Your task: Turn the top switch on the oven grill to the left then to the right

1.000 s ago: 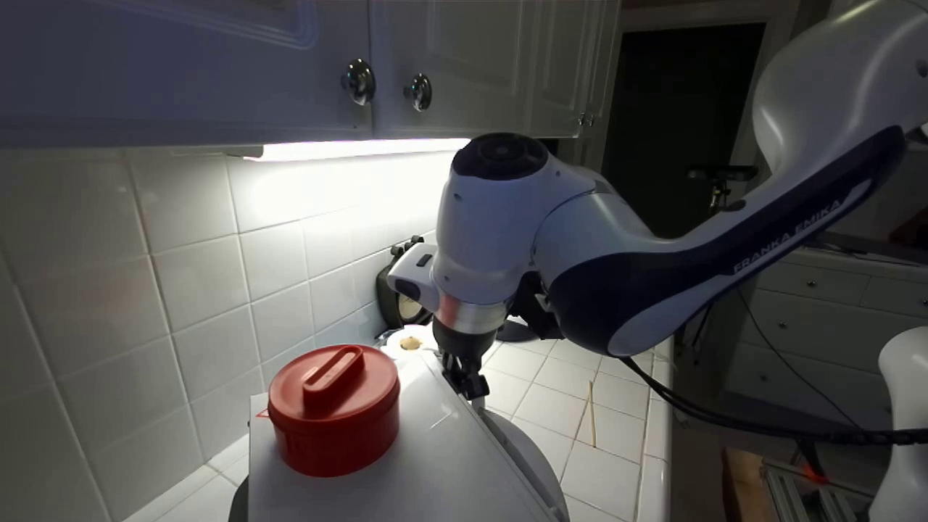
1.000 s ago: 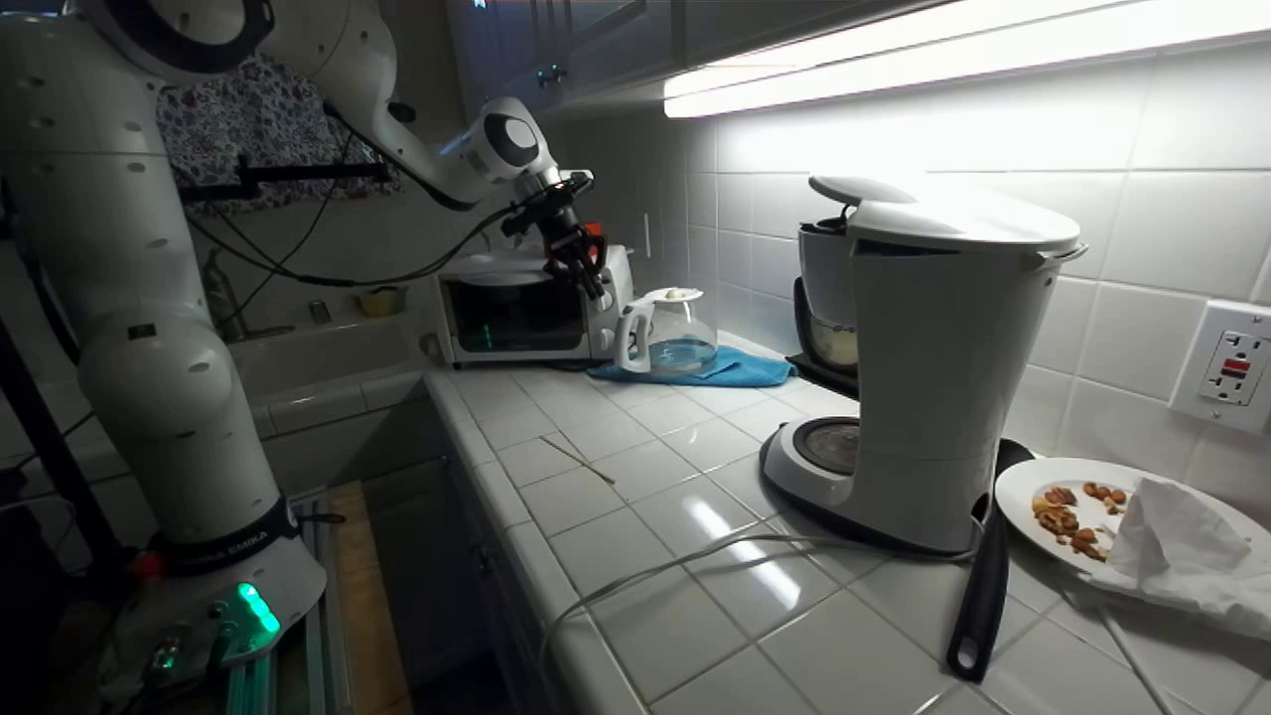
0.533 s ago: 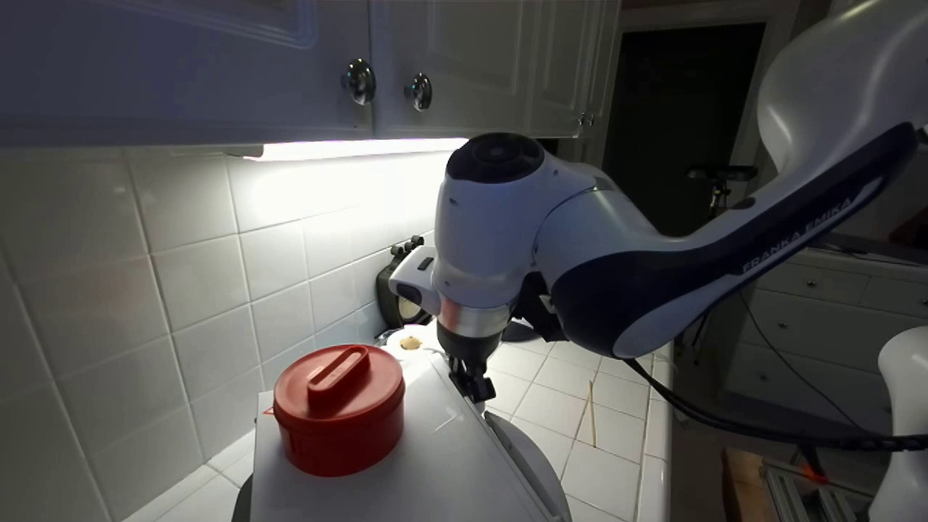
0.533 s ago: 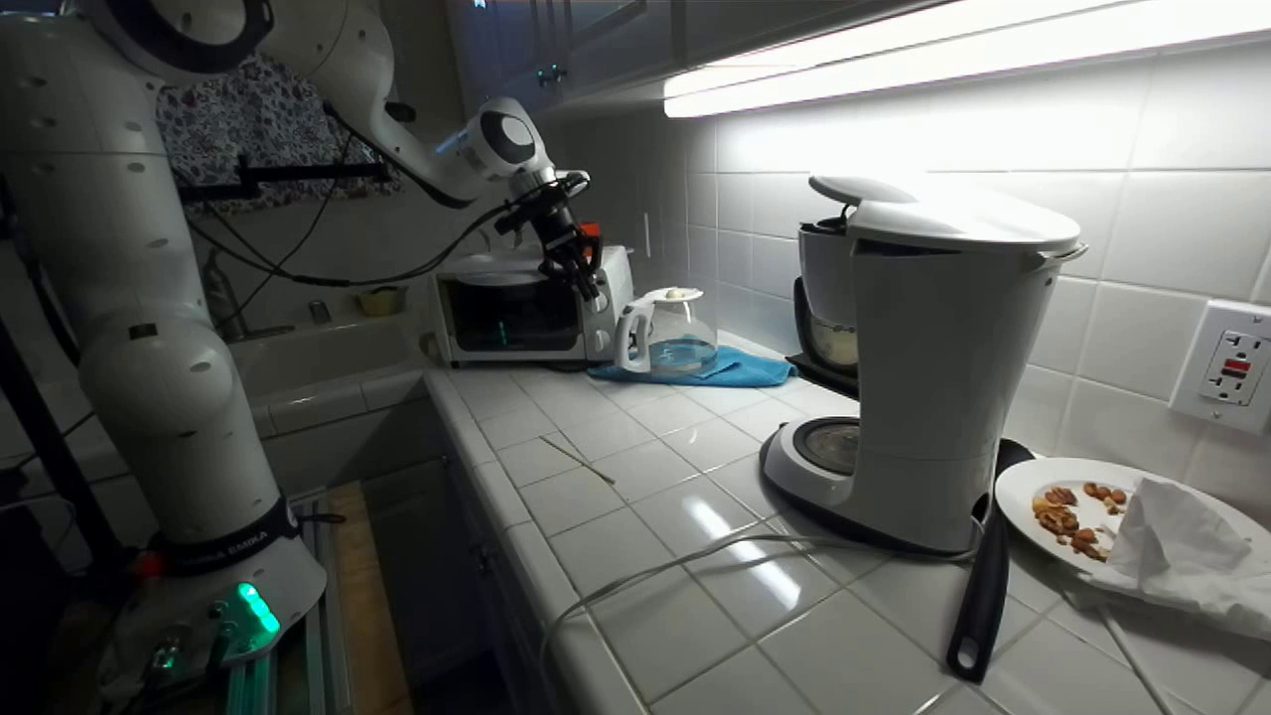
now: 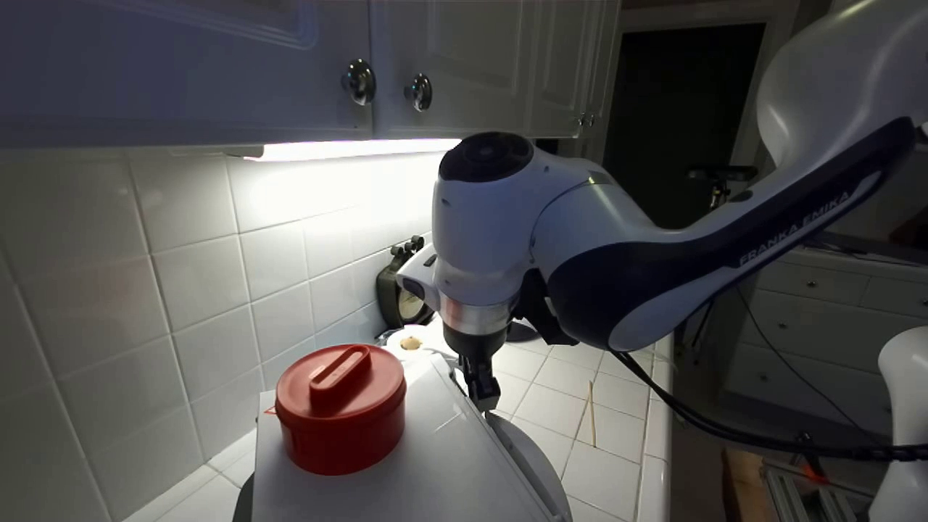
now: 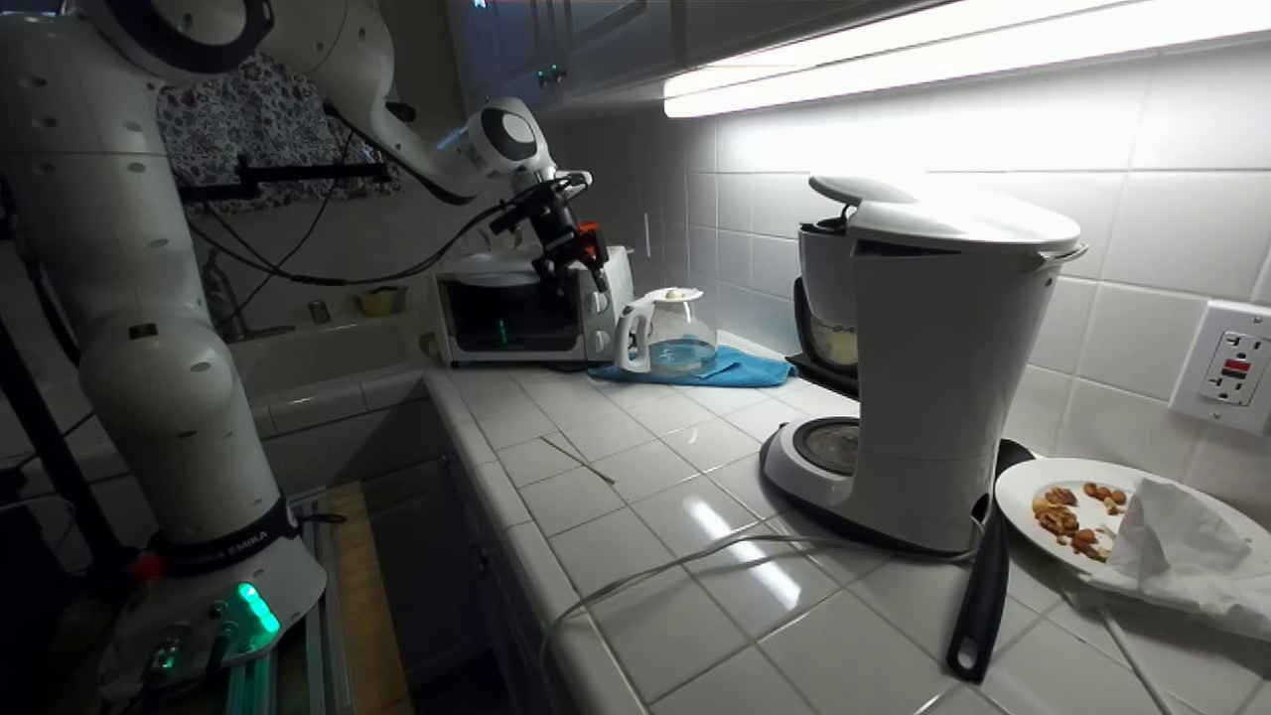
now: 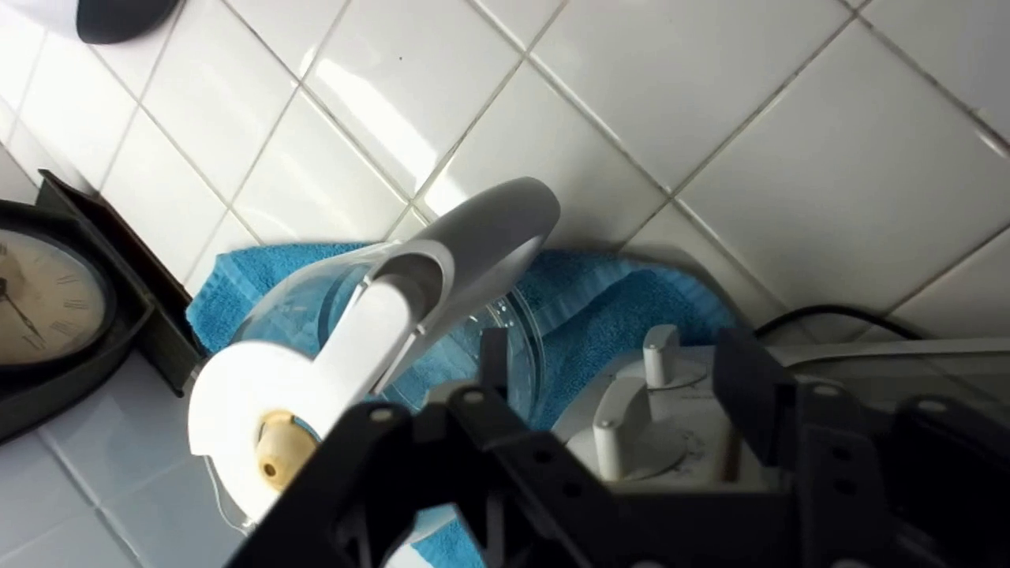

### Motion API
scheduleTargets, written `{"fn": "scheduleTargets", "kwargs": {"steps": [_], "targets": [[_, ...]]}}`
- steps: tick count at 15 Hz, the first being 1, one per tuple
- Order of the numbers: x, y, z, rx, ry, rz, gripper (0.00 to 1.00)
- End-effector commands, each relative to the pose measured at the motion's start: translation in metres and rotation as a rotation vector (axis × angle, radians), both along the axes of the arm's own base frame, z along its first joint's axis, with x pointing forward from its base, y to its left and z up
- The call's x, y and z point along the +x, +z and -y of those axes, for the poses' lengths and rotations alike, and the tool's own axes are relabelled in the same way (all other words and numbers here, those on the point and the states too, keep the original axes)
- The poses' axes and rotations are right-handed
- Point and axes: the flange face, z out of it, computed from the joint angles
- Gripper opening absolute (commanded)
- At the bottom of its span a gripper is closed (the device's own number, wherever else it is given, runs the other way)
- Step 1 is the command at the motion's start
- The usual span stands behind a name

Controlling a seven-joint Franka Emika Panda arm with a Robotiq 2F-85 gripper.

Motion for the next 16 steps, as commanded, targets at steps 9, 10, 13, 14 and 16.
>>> {"fn": "scheduleTargets", "kwargs": {"steps": [9,10,13,14,16], "targets": [[0.016,0.001,0.031,0.422,-0.046,-0.041,0.99],[0.017,-0.001,0.032,0.442,-0.042,-0.041,0.97],[0.019,-0.002,0.036,0.484,-0.030,-0.031,0.81],[0.020,-0.001,0.038,0.490,-0.031,-0.028,0.81],[0.022,0.000,0.040,0.501,-0.029,-0.017,0.57]]}}
